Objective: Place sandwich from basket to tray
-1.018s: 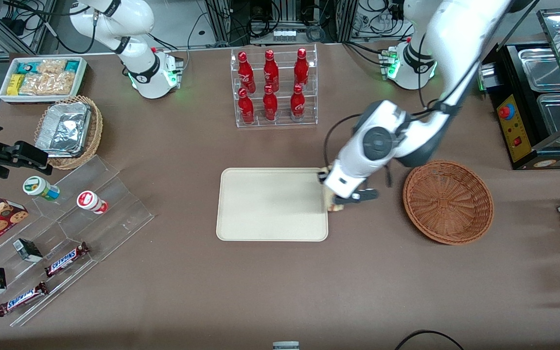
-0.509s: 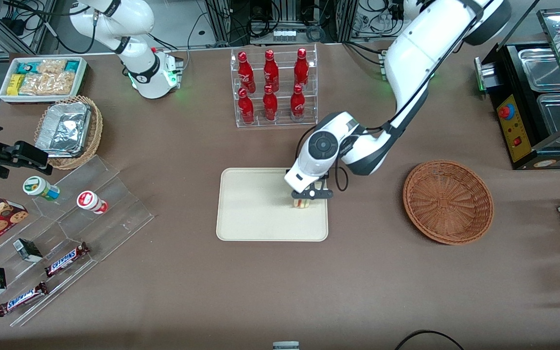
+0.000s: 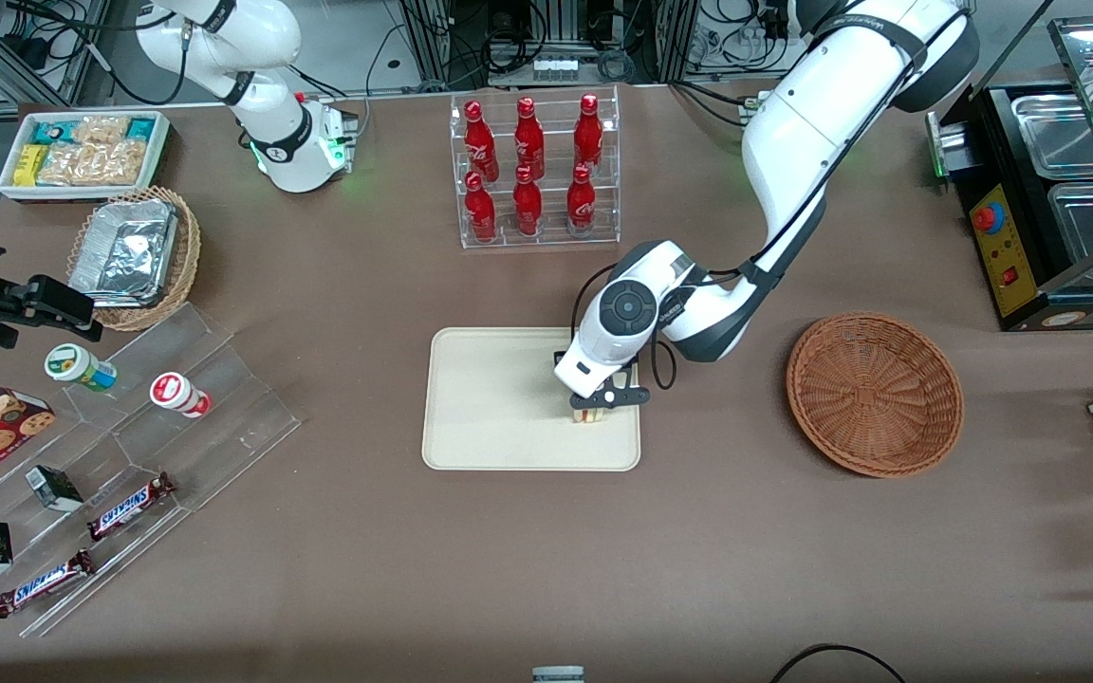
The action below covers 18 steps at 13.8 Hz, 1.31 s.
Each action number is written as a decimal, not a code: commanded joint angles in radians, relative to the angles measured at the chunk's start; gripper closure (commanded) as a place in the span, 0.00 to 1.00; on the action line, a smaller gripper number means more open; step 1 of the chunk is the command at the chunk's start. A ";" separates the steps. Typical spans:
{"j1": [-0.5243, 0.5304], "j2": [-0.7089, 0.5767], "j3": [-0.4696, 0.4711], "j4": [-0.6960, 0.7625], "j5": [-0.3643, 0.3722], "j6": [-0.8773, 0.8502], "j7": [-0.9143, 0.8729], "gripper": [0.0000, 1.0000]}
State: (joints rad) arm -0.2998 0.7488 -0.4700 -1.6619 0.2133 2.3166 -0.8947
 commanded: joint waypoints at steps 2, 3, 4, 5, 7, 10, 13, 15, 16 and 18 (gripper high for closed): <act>-0.018 -0.009 0.011 0.042 0.038 -0.022 -0.039 0.00; 0.000 -0.029 0.011 0.039 0.029 -0.032 -0.041 0.00; 0.010 -0.073 0.010 0.034 0.026 -0.075 -0.041 0.00; 0.024 -0.118 0.011 0.033 0.024 -0.148 -0.043 0.00; 0.100 -0.218 0.007 0.028 0.015 -0.294 -0.035 0.00; 0.209 -0.360 0.008 -0.016 -0.048 -0.362 -0.012 0.00; 0.329 -0.469 0.008 -0.062 -0.080 -0.426 0.191 0.00; 0.416 -0.532 0.008 -0.061 -0.135 -0.483 0.308 0.00; 0.453 -0.563 0.008 -0.061 -0.138 -0.509 0.347 0.00; 0.501 -0.598 0.010 -0.061 -0.138 -0.539 0.365 0.00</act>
State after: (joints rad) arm 0.1571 0.2204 -0.4506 -1.6803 0.0930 1.7971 -0.5585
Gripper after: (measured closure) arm 0.000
